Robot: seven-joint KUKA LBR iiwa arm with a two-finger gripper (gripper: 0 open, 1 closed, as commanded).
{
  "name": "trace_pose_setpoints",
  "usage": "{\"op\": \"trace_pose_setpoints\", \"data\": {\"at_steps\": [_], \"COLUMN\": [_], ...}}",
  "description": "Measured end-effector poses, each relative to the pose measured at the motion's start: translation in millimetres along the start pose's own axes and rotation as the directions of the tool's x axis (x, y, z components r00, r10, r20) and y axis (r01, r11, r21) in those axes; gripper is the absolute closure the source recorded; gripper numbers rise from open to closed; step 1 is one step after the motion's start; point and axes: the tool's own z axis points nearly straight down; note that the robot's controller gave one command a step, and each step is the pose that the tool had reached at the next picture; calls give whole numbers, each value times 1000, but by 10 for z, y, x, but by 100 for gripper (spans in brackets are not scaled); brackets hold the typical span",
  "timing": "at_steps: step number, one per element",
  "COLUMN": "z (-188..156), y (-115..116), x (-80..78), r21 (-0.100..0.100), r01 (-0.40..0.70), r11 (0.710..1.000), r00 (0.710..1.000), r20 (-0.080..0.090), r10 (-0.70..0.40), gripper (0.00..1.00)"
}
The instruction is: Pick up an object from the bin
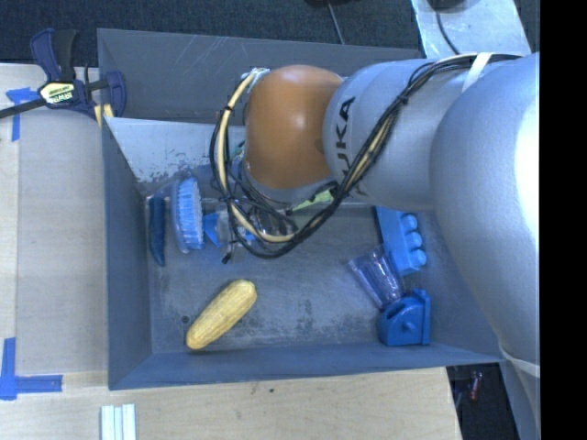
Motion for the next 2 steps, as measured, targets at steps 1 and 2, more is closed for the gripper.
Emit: {"op": "trace_pose_setpoints", "data": {"at_steps": [1, 2], "z": [-332, 135], "y": [-167, -47], "x": [98, -94], "r21": [-1, -1], "r01": [56, -15], "r11": [998, 1000], "r00": [998, 1000], "r20": [8, -2], "r10": [-56, 15], "gripper": [100, 100]}}
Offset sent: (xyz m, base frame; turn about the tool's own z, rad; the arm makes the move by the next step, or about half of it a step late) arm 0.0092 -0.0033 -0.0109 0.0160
